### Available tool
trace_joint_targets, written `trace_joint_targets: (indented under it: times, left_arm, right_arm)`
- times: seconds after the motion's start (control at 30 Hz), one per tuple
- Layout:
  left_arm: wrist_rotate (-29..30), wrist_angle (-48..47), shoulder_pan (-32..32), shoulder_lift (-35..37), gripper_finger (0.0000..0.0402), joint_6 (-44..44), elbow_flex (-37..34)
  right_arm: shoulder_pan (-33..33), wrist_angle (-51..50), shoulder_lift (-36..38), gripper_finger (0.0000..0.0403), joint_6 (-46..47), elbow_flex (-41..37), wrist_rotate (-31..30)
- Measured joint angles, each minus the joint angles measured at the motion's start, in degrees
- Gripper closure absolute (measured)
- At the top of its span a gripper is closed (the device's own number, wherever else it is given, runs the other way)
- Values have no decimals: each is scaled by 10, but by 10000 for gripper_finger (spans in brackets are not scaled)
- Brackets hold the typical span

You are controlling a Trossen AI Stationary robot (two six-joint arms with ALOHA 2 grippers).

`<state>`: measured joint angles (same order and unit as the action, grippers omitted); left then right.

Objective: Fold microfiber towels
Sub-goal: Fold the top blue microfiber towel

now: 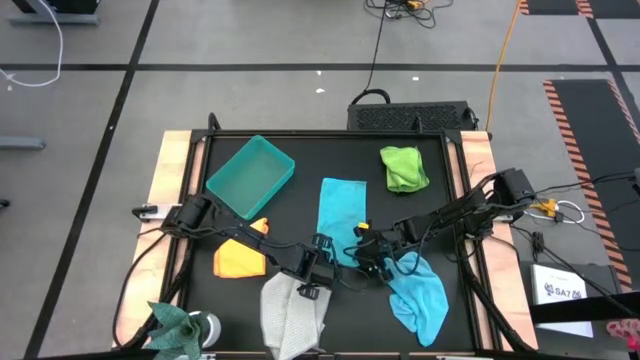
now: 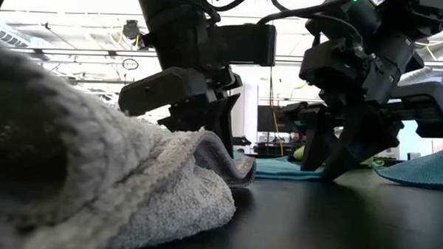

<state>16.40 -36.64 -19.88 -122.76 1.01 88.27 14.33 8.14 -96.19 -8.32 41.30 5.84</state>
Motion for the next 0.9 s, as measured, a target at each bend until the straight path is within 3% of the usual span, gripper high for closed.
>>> trace_joint_targets:
  times: [0.23, 0.4, 0.67, 0.9]
  left_arm:
    - [0, 2, 0, 0, 268, -5, 0]
    - [2, 3, 6, 0, 275, -42, 0]
    - [-9, 3, 23, 0, 387, -62, 0]
    - [-13, 3, 27, 0, 397, -67, 0]
  right_arm:
    - [0, 7, -2, 280, 8, 0, -10]
    - [0, 6, -2, 320, 28, 0, -14]
    - [0, -4, -2, 395, 44, 1, -16]
    - [0, -11, -2, 400, 47, 1, -16]
